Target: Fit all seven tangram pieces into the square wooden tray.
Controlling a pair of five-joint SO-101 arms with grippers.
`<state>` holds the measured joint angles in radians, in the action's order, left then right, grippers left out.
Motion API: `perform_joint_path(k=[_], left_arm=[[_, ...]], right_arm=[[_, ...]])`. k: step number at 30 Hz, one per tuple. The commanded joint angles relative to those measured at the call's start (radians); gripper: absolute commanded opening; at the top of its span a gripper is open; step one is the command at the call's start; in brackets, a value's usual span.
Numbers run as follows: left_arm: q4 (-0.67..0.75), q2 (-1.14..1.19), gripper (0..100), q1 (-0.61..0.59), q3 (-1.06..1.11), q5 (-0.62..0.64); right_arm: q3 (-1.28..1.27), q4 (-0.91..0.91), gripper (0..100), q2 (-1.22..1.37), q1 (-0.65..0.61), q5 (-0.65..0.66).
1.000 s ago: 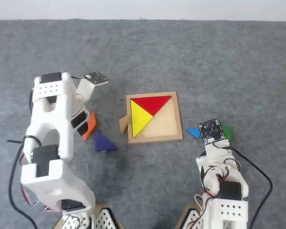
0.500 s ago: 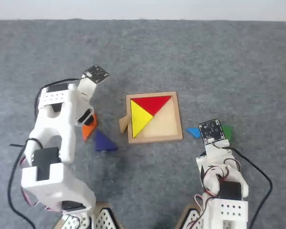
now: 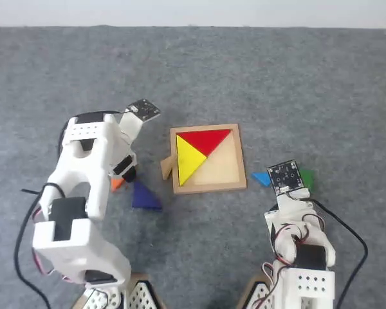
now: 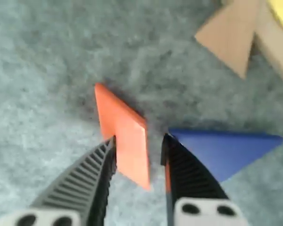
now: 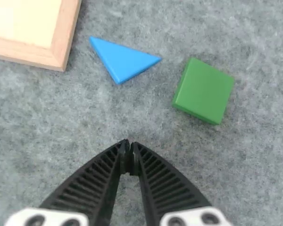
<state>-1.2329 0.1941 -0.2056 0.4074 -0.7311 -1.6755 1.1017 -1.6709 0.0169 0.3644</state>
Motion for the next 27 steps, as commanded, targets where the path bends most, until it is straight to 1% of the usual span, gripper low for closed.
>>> perform_joint_path(k=[1, 4, 8, 12, 15, 19, 23, 27], left_arm=[[0.031, -0.029, 16, -0.012, -0.001, 0.002], [0.034, -0.028, 16, -0.029, 0.002, -0.003], [0.034, -0.028, 19, -0.074, -0.004, -0.037], [0.034, -0.046, 19, -0.103, -0.016, -0.069], [0.026, -0.115, 19, -0.101, -0.044, -0.06], [0.026, -0.264, 19, -0.089, -0.033, -0.061], [0.028, -0.364, 19, -0.078, 0.019, -0.061], [0.034, -0.408, 19, -0.017, 0.097, -0.061]], right_arm=[[-0.015, 0.002, 0.8, -0.013, -0.002, 0.009], [-0.015, 0.002, 0.8, -0.013, -0.002, 0.009], [-0.015, 0.002, 0.8, -0.013, -0.002, 0.009], [-0.015, 0.002, 0.8, -0.013, -0.002, 0.009], [-0.015, 0.002, 0.8, -0.013, -0.002, 0.009], [-0.015, 0.002, 0.8, -0.013, -0.002, 0.009], [-0.015, 0.002, 0.8, -0.013, -0.002, 0.009], [-0.015, 0.002, 0.8, -0.013, -0.002, 0.009]])
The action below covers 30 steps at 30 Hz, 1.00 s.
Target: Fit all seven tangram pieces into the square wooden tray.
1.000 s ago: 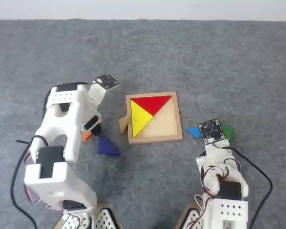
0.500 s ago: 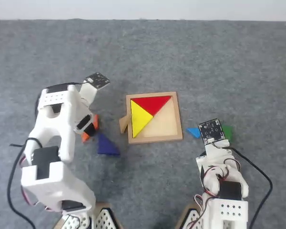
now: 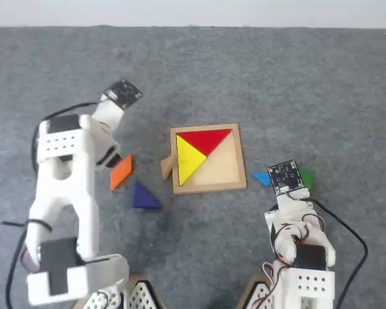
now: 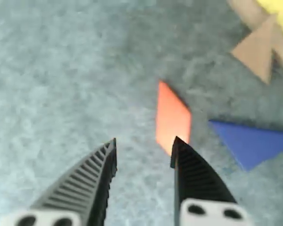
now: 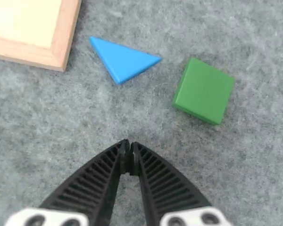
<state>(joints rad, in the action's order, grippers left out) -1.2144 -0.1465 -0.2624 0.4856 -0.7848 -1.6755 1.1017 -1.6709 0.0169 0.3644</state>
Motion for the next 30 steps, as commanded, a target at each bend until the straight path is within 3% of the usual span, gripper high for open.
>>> perform_joint_path(k=[1, 13, 23, 30], left_arm=[[0.017, -0.063, 19, 0.052, 0.035, -0.008], [0.232, 0.288, 22, 0.054, 0.079, -0.009], [0.163, 0.305, 22, 0.0, 0.018, -0.009], [0.087, 0.31, 21, -0.094, -0.196, -0.072]], right_arm=[[-0.015, 0.002, 0.8, -0.013, -0.002, 0.009], [-0.015, 0.002, 0.8, -0.013, -0.002, 0.009], [-0.015, 0.002, 0.8, -0.013, -0.002, 0.009], [-0.015, 0.002, 0.8, -0.013, -0.002, 0.009]])
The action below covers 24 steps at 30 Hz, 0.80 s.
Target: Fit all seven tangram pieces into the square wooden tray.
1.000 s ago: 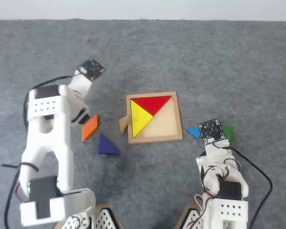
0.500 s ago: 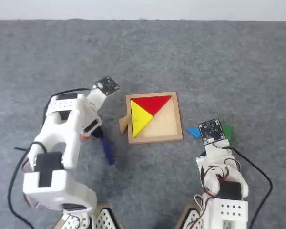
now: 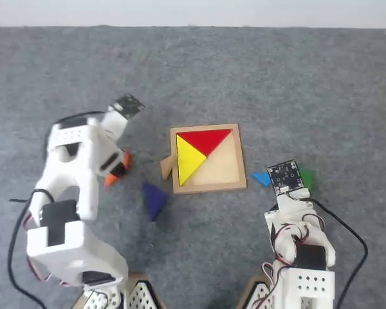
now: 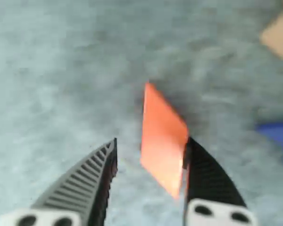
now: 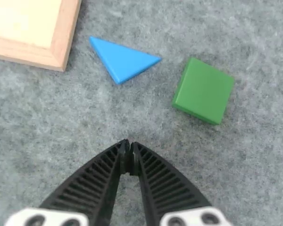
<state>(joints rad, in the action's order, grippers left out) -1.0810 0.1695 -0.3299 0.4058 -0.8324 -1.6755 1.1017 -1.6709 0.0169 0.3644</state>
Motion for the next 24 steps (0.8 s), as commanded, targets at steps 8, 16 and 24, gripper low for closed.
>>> perform_joint_path(k=[8, 16, 24], left_arm=[[-0.1, -0.008, 21, -0.029, -0.163, -0.032], [-0.189, -0.011, 21, 0.063, -0.044, -0.031], [-0.02, 0.005, 21, 0.054, 0.035, 0.002]], right_arm=[[-0.015, 0.002, 0.8, -0.013, -0.002, 0.009], [-0.015, 0.002, 0.8, -0.013, -0.002, 0.009], [-0.015, 0.002, 0.8, -0.013, -0.002, 0.009]])
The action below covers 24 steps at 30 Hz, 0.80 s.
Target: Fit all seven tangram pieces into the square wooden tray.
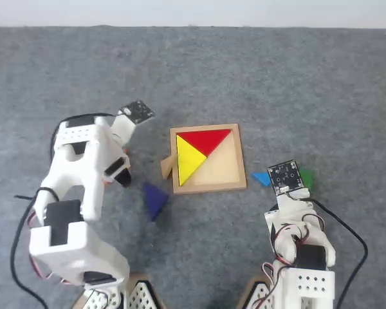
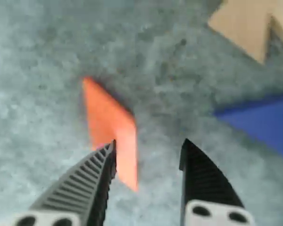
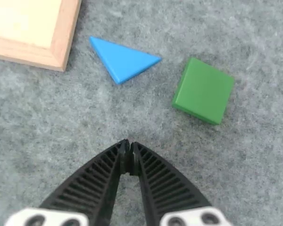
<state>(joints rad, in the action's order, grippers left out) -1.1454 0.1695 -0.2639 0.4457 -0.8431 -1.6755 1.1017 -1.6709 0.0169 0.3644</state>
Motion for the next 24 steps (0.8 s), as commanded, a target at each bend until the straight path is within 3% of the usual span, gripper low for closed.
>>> perform_joint_path(k=[1, 5, 12, 24], left_arm=[[0.051, 0.021, 21, -0.018, -0.021, 0.012], [0.044, 0.146, 21, -0.049, -0.12, 0.017], [-0.115, 0.299, 21, -0.051, -0.348, 0.015], [-0.152, 0.255, 18, -0.057, -0.39, 0.029]], right_arm=[[-0.015, 0.002, 0.8, -0.013, -0.002, 0.009], [-0.015, 0.002, 0.8, -0.013, -0.002, 0.009], [-0.015, 0.002, 0.8, -0.013, -0.002, 0.009], [-0.015, 0.002, 0.8, -0.013, -0.002, 0.009]])
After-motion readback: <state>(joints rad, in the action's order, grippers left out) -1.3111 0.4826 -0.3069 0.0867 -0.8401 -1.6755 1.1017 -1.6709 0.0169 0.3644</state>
